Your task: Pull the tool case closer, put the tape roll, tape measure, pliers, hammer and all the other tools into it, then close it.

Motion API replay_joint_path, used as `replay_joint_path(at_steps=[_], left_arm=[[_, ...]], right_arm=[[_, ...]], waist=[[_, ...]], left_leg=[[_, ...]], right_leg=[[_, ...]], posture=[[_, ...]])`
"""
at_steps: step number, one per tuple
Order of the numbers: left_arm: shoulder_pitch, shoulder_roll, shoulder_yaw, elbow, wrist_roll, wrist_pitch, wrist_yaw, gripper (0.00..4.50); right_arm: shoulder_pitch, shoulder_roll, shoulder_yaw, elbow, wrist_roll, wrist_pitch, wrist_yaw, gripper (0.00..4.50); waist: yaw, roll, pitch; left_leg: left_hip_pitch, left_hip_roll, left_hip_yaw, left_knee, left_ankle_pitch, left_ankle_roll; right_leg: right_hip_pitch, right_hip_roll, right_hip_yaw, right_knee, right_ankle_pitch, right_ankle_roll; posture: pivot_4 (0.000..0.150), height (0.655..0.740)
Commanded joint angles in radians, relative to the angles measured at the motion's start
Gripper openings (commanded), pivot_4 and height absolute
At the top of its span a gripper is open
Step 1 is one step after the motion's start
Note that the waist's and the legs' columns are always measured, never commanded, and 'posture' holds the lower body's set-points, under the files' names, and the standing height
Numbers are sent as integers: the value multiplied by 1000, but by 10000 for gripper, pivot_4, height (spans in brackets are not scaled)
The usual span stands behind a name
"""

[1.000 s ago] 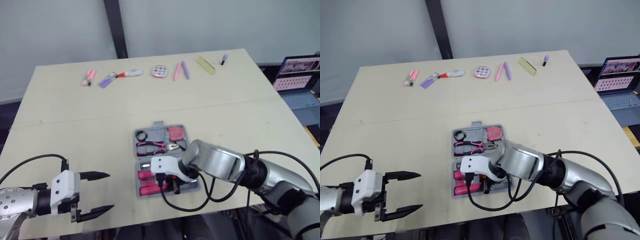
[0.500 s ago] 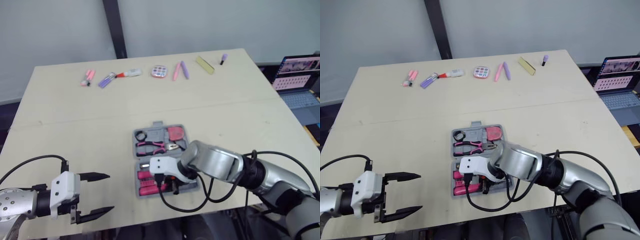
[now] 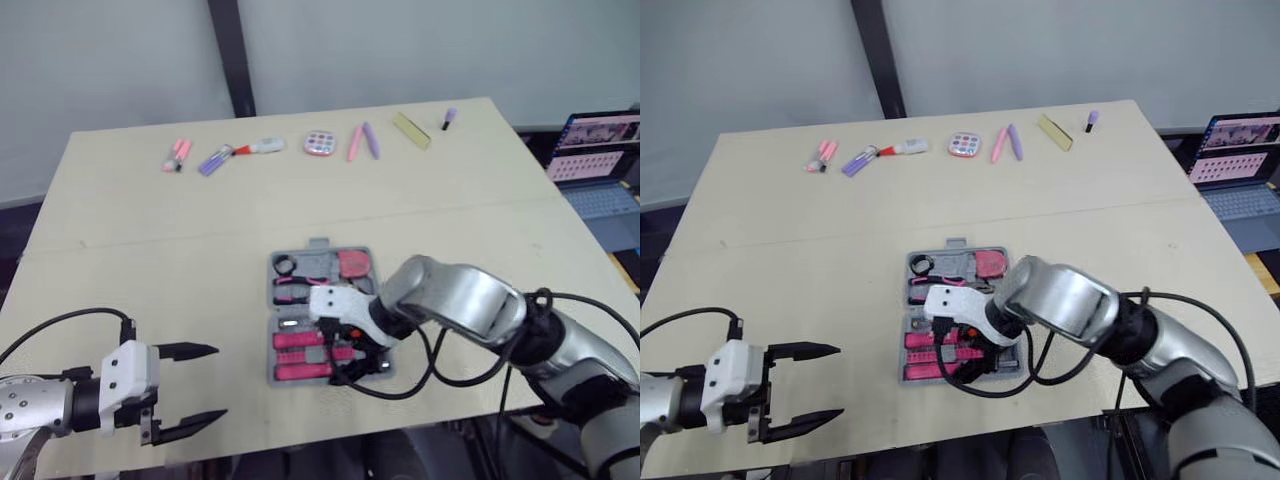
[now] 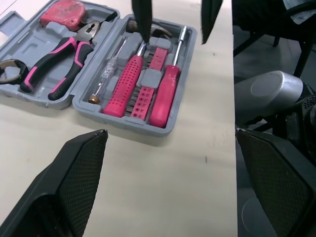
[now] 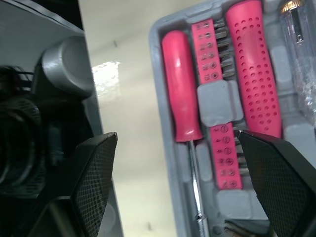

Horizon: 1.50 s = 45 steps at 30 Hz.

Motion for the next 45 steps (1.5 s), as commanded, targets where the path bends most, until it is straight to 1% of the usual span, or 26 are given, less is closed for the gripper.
replay_joint_path(at_steps=[1, 2, 3, 6, 7, 8, 10, 13, 18, 21, 37, 45], left_arm=[[1, -6, 13, -21, -19, -5, 8, 45000], [0, -7, 12, -22, -20, -5, 10, 45000], [-1, -7, 11, -22, -20, -4, 11, 45000], [-8, -6, 7, -19, -20, -3, 14, 45000], [-11, -6, 6, -18, -19, -2, 15, 45000], [-14, -5, 5, -17, -19, -2, 15, 45000], [-21, -3, 3, -14, -20, 0, 15, 45000], [-22, -3, 7, -9, -22, -3, 9, 45000], [-12, -5, 15, -7, -23, -10, -1, 45000], [-4, -7, 19, -7, -21, -15, -4, 45000], [26, -8, 33, 10, -15, -43, -21, 45000], [31, -5, 35, 16, -14, -51, -22, 45000]], right_arm=[[111, -43, -108, -53, 35, -134, 37, 32312], [144, -57, -124, -59, 34, -173, 46, 28288], [181, -67, -143, -64, 31, -229, 59, 22910], [328, -57, -237, -69, 14, -488, 92, 7069], [352, -62, -242, -67, 7, -518, 100, 2430], [367, -64, -240, -60, 5, -526, 106, 389], [410, -53, -239, -34, -10, -588, 115, 389], [461, -16, -215, 22, -80, -709, 96, 389], [509, 64, -199, 137, -156, -880, 112, 389], [515, 81, -181, 183, -204, -929, 127, 389], [541, 161, -170, 345, -304, -1028, 158, 389], [556, 170, -180, 409, -327, -1060, 166, 389]], waist=[[0, -2, -1], [0, -2, -1], [-1, -2, -1], [0, -2, -1], [0, -2, -1], [-1, -2, -1], [-1, -2, -1], [-1, -2, -1], [-1, -3, -1], [-1, -3, -1], [-2, -3, -2], [-2, -3, -2]], left_leg=[[0, 0, 0, 0, 0, 0], [0, 0, 0, 0, 0, 0], [0, 0, 1, 0, 0, 0], [1, 0, 1, 0, 0, 0], [1, 0, 2, 0, 0, 0], [1, 0, 2, 0, 0, 0], [1, 0, 2, 0, 0, 0], [1, 0, 2, 0, 0, 0], [2, 0, 2, 0, 0, 0], [2, 0, 2, 1, 0, 0], [2, 1, 2, 0, 0, 0], [2, 1, 2, 0, 0, 0]], right_leg=[[0, 0, 0, 0, 0, 0], [0, 0, 0, 0, 0, 0], [0, 0, 0, 0, 0, 0], [0, 0, 0, -1, 0, 0], [0, 0, 0, -1, 0, 0], [0, 0, 0, -1, 0, 0], [0, 0, 0, 0, 0, 0], [1, 0, 0, -1, 0, 0], [1, 0, 0, 0, 0, 0], [1, 0, 0, 0, 0, 0], [1, 0, 0, 0, 0, 0], [1, 0, 0, 0, 0, 0]], posture=[[1500, 7400], [1500, 7400], [1500, 7400], [1500, 7400], [1500, 7400], [1500, 7400], [1500, 7400], [1500, 7400], [1500, 7400], [1500, 7400], [1500, 7400], [1500, 7400]])
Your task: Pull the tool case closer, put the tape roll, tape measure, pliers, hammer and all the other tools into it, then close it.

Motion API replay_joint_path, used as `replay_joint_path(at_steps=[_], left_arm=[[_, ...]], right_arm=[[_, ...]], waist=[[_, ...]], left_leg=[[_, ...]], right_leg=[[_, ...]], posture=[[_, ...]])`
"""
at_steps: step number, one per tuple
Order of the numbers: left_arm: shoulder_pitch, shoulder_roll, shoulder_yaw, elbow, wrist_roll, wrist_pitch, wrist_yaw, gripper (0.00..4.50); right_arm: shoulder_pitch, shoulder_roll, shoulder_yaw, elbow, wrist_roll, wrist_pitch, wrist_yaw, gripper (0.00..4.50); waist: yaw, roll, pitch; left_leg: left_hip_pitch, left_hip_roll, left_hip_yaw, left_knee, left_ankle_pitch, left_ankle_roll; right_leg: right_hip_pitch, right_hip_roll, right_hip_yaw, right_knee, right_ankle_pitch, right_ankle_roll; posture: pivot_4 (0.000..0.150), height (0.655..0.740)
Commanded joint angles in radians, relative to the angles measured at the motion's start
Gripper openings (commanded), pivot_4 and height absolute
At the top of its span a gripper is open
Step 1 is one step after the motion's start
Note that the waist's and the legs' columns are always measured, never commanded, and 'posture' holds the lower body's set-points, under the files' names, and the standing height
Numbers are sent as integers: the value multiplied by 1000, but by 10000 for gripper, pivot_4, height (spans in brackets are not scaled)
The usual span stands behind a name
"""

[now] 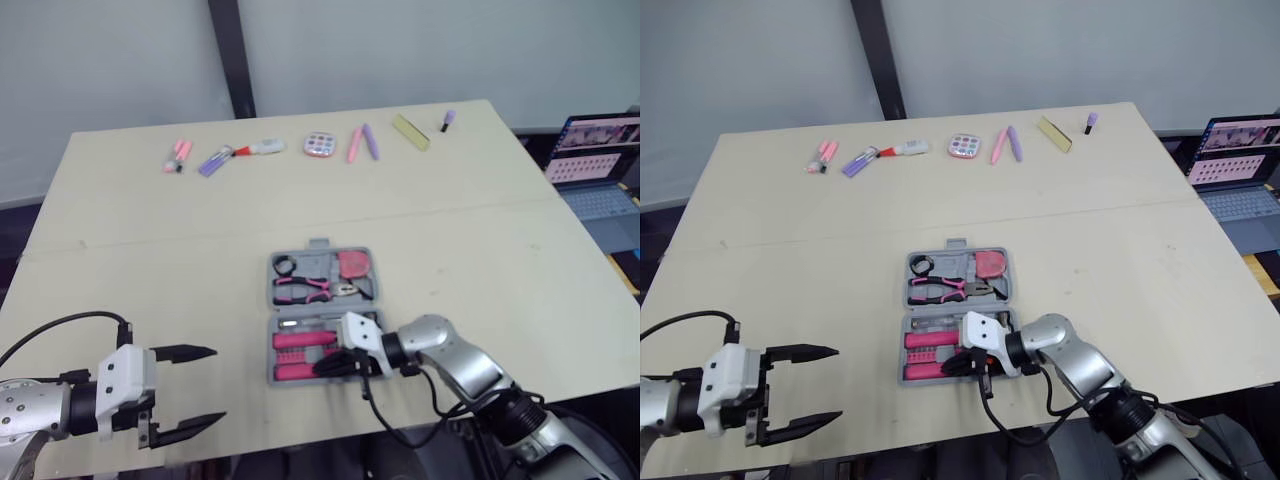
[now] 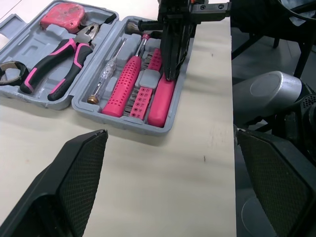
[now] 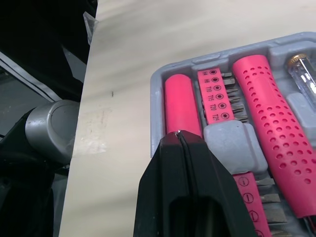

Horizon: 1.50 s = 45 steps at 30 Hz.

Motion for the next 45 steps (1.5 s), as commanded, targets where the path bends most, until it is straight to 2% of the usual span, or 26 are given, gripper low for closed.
replay_joint_path(at_steps=[1, 18, 30, 33, 39, 45], left_arm=[[10, 1, 32, -5, -13, -11, -4, 45000], [12, 9, 56, -5, -19, -4, -15, 45000], [0, 4, 42, 6, -14, -12, -18, 45000], [-1, -9, 38, 8, -17, -5, -1, 45000], [-24, -45, 21, 24, -31, 25, 48, 45000], [-51, -80, -28, 72, 5, 29, 100, 45000]], right_arm=[[19, 1, -5, 19, -9, -15, 18, 389], [55, 5, 13, 110, -57, -58, 15, 389], [75, 2, -1, 118, -57, -72, 12, 389], [75, 2, -54, 13, 4, -27, 0, 389], [25, 0, -230, -312, 173, 207, -95, 389], [113, -194, -412, -522, 330, 477, -119, 389]], waist=[[0, 0, 0], [0, -2, -2], [1, -3, -2], [2, -3, -2], [2, -2, -1], [26, -3, -1]], left_leg=[[0, 0, 0, 0, 0, 0], [3, 0, 1, 0, 0, 0], [12, 2, 5, -3, -2, -1], [12, 2, 5, -3, -2, -1], [10, 2, 6, -2, -2, -1], [10, 3, 7, -2, -5, 0]], right_leg=[[0, 0, 0, 0, 0, 0], [2, 0, 0, 0, 0, 0], [8, 0, 0, 0, -1, -1], [8, 0, 0, 0, -1, -1], [5, 0, 0, 1, 0, -1], [5, 0, -1, 1, 0, -2]], posture=[[1500, 7400], [1500, 7400], [1500, 7400], [1500, 7400], [1500, 7400], [1500, 7400]])
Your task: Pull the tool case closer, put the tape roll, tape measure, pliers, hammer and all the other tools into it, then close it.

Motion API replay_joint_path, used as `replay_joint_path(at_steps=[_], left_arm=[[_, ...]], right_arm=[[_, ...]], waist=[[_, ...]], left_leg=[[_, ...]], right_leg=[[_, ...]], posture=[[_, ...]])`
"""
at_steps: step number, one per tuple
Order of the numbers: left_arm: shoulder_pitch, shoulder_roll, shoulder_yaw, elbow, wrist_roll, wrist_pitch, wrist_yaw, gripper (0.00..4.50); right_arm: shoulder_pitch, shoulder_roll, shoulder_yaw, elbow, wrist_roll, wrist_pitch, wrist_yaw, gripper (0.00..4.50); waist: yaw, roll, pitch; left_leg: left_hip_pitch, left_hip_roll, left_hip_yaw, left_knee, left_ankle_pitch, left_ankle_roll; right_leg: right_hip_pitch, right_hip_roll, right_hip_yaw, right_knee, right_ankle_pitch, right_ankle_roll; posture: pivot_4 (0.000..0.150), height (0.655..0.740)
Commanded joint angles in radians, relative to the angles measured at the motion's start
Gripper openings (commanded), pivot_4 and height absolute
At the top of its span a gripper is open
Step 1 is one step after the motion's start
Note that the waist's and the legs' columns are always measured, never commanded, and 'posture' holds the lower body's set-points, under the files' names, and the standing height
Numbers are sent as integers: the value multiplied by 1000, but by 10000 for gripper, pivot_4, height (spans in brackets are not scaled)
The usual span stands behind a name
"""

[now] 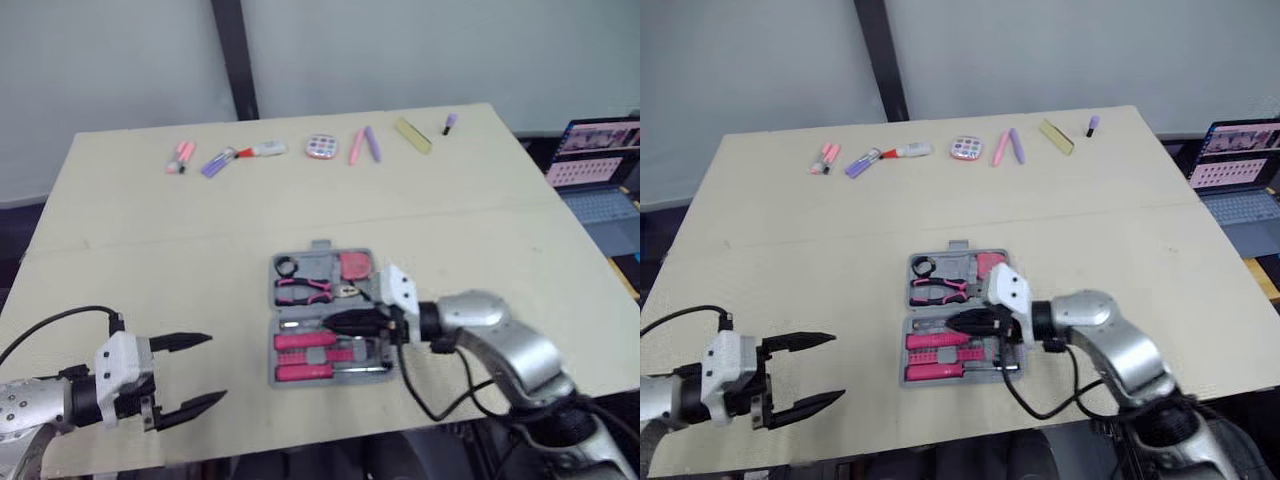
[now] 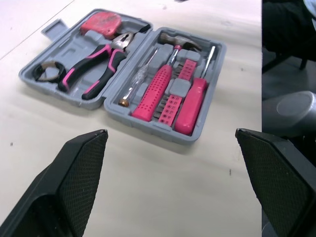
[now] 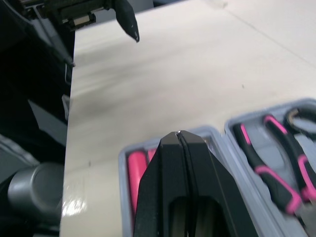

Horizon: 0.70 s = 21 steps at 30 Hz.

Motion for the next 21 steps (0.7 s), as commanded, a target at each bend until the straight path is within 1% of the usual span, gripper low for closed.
replay_joint_path(at_steps=[1, 2, 4, 5, 6, 9, 10, 11, 13, 16, 19, 21], left_arm=[[7, -22, -15, 22, 15, -8, 30, 45000], [11, -28, -17, 27, 15, -11, 33, 45000], [45, -60, -18, 48, 31, -48, 40, 45000], [61, -74, -16, 58, 39, -68, 42, 45000], [73, -82, -14, 64, 44, -82, 44, 45000], [99, -96, -8, 77, 50, -109, 46, 45000], [105, -98, -7, 80, 52, -115, 47, 45000], [107, -98, -7, 82, 54, -121, 47, 45000], [105, -99, -6, 86, 65, -134, 59, 45000], [83, -101, -14, 86, 86, -107, 116, 45000], [-35, -94, -59, 98, 67, -5, 182, 45000], [-123, -86, -102, 133, 84, 17, 190, 45000]], right_arm=[[97, -100, -130, -101, 104, 134, -15, 389], [123, -123, -154, -114, 116, 150, -21, 5656], [268, -201, -276, -146, 144, 174, -3, 13048], [326, -225, -324, -158, 155, 178, 0, 17871], [364, -241, -354, -167, 165, 178, -2, 23594], [455, -255, -408, -170, 176, 162, -15, 37634], [477, -255, -420, -166, 176, 157, -19, 43762], [491, -254, -426, -163, 176, 152, -21, 44579], [499, -250, -424, -149, 165, 131, -28, 44579], [480, -252, -401, -103, 120, 109, -61, 44579], [378, -228, -362, -7, 80, 133, -140, 44579], [316, -220, -315, 57, 46, 132, -163, 39334]], waist=[[8, -1, 0], [7, -1, 0], [10, -1, 0], [12, -1, 0], [14, -1, 0], [9, -2, 0], [9, -2, -1], [9, -2, -1], [10, -2, -1], [10, -2, -1], [15, -2, 0], [19, -1, -1]], left_leg=[[0, 0, 0, 0, 0, 0], [-1, 0, 0, 1, 0, 0], [0, 0, 1, 2, 0, 0], [0, 1, 1, 2, 0, 1], [1, 1, 2, 1, 0, 1], [2, 1, 3, 2, 0, 1], [2, 1, 3, 2, 0, 1], [2, 1, 3, 2, 0, 1], [2, 1, 3, 2, -1, 1], [2, 1, 3, 2, -1, 1], [2, 1, 3, 2, 0, 1], [2, 1, 3, 4, 0, 1]], right_leg=[[0, 0, 0, 0, 0, 0], [0, 0, 0, 0, 0, 0], [0, 0, 0, 0, 0, 0], [0, 0, 0, 0, 0, 0], [1, 0, 0, -1, 0, 0], [1, 1, 1, -1, 0, 0], [1, 1, 1, -1, 0, -1], [1, 1, 1, -1, 0, -1], [1, 1, 1, -1, 0, -1], [2, 1, 1, -1, 0, -1], [2, 1, 1, -1, 0, -1], [1, 1, 1, -1, 0, -1]], posture=[[1500, 7400], [1500, 7400], [1500, 7400], [1500, 7400], [1500, 7400], [1500, 7400], [1500, 7400], [1500, 7400], [1500, 7400], [1500, 7400], [1500, 7400], [1500, 7400]])
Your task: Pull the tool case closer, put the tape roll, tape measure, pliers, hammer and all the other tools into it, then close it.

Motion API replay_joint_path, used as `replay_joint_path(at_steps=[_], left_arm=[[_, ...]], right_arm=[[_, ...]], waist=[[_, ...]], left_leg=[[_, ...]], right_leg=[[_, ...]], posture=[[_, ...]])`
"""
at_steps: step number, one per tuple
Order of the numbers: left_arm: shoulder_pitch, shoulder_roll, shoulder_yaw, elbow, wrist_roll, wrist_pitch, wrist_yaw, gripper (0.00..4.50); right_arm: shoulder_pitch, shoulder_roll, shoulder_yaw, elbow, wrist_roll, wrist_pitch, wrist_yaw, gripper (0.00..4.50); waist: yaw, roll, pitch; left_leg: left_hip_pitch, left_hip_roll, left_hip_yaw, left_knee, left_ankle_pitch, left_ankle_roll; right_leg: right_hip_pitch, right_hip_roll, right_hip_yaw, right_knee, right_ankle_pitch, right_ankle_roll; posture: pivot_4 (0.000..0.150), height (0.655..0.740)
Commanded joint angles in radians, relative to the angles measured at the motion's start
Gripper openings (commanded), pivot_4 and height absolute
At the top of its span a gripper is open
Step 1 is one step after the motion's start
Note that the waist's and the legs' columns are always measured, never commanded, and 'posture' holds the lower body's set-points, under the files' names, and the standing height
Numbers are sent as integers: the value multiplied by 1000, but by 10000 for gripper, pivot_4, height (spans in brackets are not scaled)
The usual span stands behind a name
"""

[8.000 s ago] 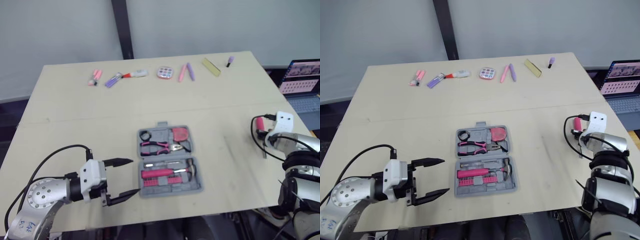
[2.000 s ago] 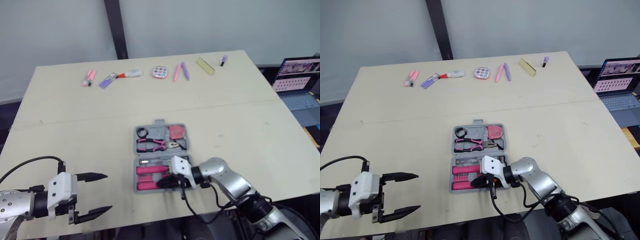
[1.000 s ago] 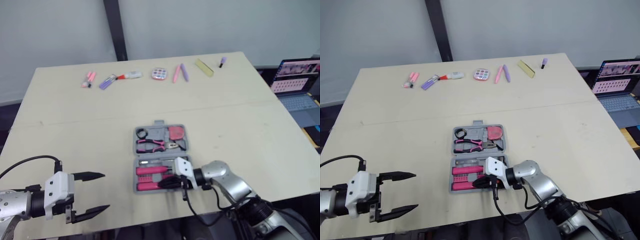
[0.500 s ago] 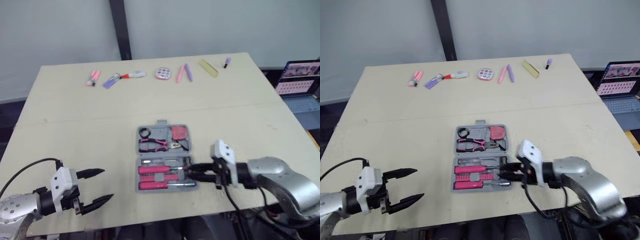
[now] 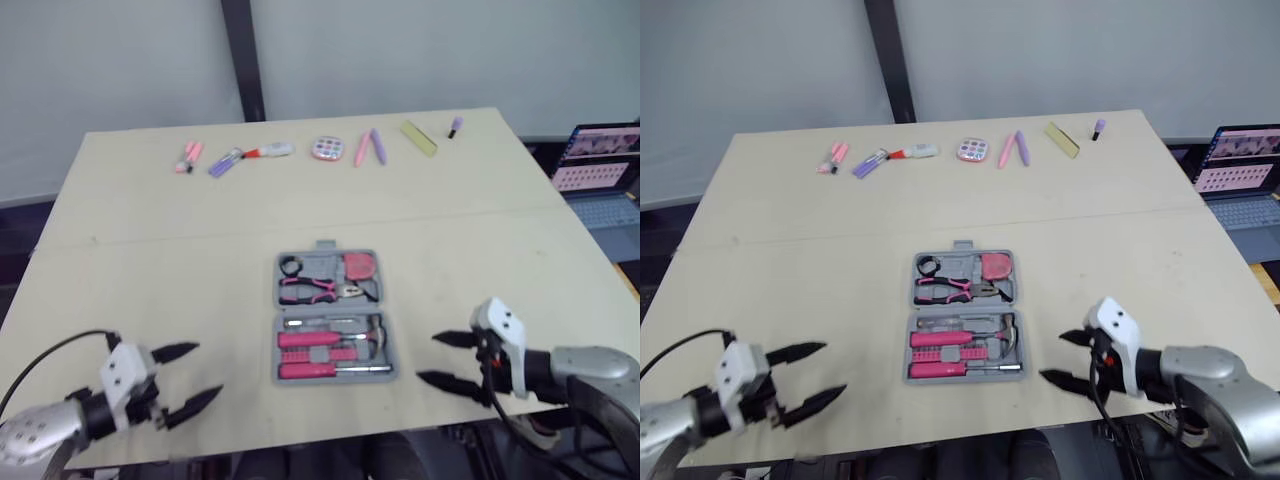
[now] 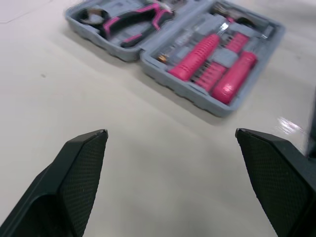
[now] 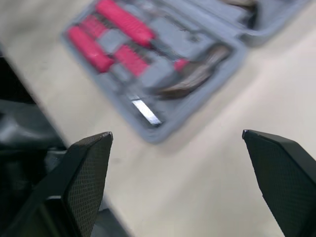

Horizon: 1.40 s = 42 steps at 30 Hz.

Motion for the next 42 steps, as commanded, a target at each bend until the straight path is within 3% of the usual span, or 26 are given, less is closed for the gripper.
replay_joint_path(at_steps=[1, 2, 8, 9, 10, 19, 29, 42], left_arm=[[-123, 15, -67, 45, 23, 42, 32, 39185], [-169, 21, -97, 71, 38, 45, 26, 36671], [-371, 35, -237, 203, 108, 59, 6, 6819], [-404, 31, -258, 227, 118, 56, 2, 2171], [-433, 25, -276, 252, 131, 52, 4, 962], [-579, -9, -418, 432, 262, -38, 20, 962], [-682, -133, -502, 619, 345, -141, 62, 962], [-641, -149, -511, 588, 351, -142, 54, 962]], right_arm=[[-82, 13, 62, 85, -59, -12, -49, 35406], [-114, 23, 84, 119, -76, -19, -60, 31608], [-261, 69, 182, 267, -169, -61, -93, 1119], [-287, 79, 197, 296, -183, -70, -95, 0], [-309, 88, 210, 322, -197, -75, -98, 0], [-435, 147, 296, 470, -276, -96, -95, 0], [-508, 217, 348, 534, -319, -113, -79, 0], [-525, 242, 388, 487, -319, -87, -24, 0]], waist=[[4, 0, 0], [5, 1, 0], [3, 1, 0], [2, 1, 0], [-1, 1, 0], [-15, 1, 0], [-16, 1, 0], [-15, 1, 0]], left_leg=[[0, 0, 0, 0, 0, 0], [0, 0, 0, -1, 0, 0], [0, 0, 3, -1, 0, 0], [0, 0, 3, 0, 1, -1], [-1, 0, 3, 0, 1, -1], [-1, 1, 4, 0, 1, -1], [0, 2, 5, 0, 1, -1], [-1, 2, 4, 2, 1, -1]], right_leg=[[0, 0, 0, 3, 0, 0], [0, 0, 0, 3, 0, 0], [-3, 0, -1, 4, 0, 0], [-3, 0, -1, 5, 1, 0], [-3, 0, -1, 5, 1, 0], [-4, 0, -4, 5, 1, 0], [-4, -2, -12, 5, 1, -1], [-3, -2, -13, 6, 2, -1]], posture=[[1500, 7400], [1500, 7400], [1500, 7400], [1500, 7400], [1500, 7400], [1500, 7400], [1500, 7400], [1500, 7400]])
